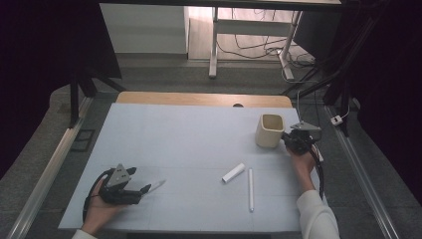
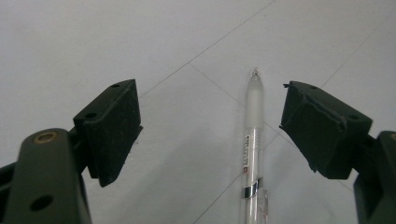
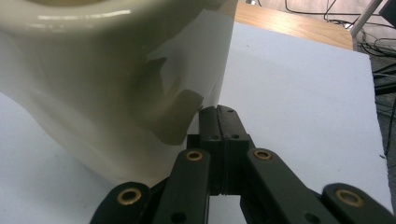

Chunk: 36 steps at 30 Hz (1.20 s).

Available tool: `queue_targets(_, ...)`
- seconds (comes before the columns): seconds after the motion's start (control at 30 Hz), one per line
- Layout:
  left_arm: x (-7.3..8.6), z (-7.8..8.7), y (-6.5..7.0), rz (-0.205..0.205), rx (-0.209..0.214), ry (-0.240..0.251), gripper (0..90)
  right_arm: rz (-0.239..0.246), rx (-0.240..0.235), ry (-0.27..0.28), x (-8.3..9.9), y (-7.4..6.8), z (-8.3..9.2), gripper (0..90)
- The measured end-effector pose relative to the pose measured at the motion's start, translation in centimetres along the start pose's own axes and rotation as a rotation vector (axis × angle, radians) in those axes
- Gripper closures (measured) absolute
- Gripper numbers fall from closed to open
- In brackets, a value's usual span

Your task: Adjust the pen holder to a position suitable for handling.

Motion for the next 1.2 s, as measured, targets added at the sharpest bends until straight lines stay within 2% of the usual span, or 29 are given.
queue_targets(0.37, 0.0, -0.1, 0.0, 0.002, -0.002, -0.002, 19.6, -0.006, -0.014, 0.001, -0.2, -0.3, -0.3, 89.6)
queue_targets(0.67, 0.1, -0.1, 0.0, 0.001, -0.002, -0.003, 19.6, -0.005, -0.013, -0.004, -0.7, -1.0, -0.6, 89.6)
queue_targets(1.2, 0.1, -0.1, -0.1, 0.0, -0.004, -0.003, 19.7, 0.002, -0.049, -0.012, -1.5, -2.7, -1.1, 89.6)
Point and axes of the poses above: each handheld gripper's, and its own axes: z roughly backward along the jaws, x roughly out of its underside, y roughly to its right, the point moved 10 cm from there along -z, roughly forward along the jaws, and after that the axes turned 10 degrees about z, right-handed, at the moved point
